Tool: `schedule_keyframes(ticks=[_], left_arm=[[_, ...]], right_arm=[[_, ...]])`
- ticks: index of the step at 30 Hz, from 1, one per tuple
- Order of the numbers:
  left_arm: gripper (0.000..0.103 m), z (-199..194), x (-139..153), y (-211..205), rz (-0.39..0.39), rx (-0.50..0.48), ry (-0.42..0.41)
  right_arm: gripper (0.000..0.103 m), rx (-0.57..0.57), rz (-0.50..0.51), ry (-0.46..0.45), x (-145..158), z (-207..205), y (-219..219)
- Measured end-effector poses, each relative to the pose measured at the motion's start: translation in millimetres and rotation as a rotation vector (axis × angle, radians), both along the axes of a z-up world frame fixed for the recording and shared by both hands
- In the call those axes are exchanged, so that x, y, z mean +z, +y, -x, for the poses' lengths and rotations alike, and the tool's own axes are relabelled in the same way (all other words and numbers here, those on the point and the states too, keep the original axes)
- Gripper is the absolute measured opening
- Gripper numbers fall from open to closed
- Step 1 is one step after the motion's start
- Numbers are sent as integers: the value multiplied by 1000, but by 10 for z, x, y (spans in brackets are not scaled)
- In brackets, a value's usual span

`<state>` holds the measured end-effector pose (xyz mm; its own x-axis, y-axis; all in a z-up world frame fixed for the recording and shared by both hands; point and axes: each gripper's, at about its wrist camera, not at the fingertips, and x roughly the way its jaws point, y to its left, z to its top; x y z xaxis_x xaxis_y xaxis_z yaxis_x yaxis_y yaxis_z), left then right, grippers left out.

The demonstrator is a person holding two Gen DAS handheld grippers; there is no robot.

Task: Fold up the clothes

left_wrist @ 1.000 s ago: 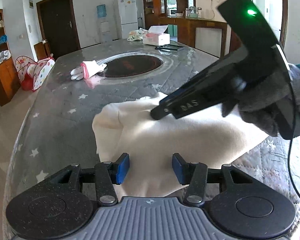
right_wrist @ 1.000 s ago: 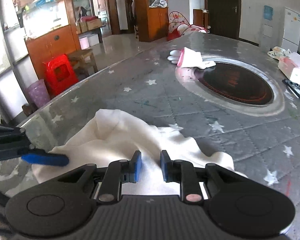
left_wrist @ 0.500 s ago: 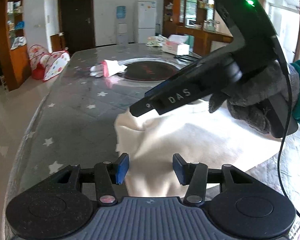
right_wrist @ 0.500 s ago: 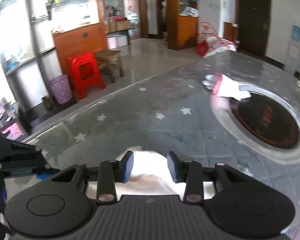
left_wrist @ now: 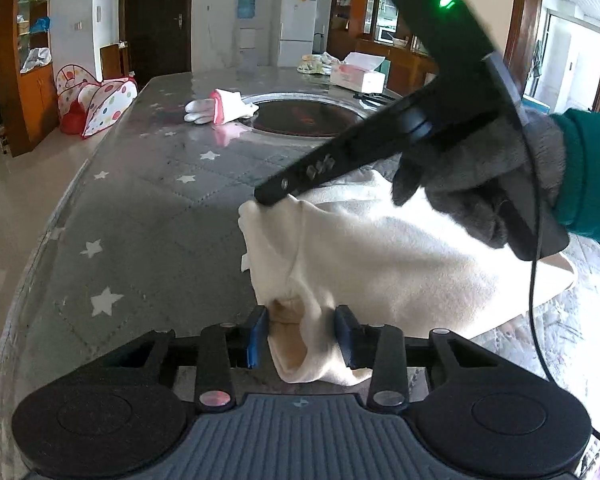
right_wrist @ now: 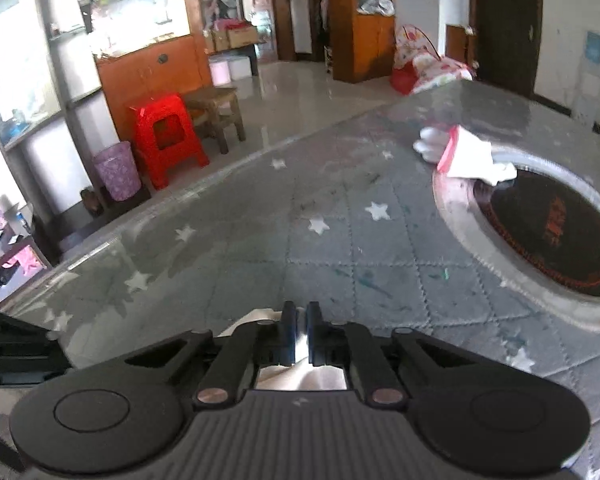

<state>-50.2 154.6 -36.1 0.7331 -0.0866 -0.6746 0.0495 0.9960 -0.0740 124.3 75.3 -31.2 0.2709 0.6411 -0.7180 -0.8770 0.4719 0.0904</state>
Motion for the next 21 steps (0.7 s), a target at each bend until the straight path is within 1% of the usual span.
schedule_keyframes(ticks=[2,5,8,12,16,21], left_arm=[[41,-2,2,17,4,-1,5],[42,-3,35,45,9,-1,10],[42,7,117,54,-11,6,-4],[44,-15,269,63,-30,13,-34],[44,-134,394,28,-15,10,-59],[41,-452,385,-36,34,12,-55]], right_arm=[[5,-2,8,4,-59,-8,33],[7,-26,-19,38,-4,-81,23],[8,-45,-58,40,123,-118,-102],[9,-70,-49,9,235,-112,-348],[9,-109,-25,5,217,-83,-586],[9,-147,0,21,101,-42,-816]])
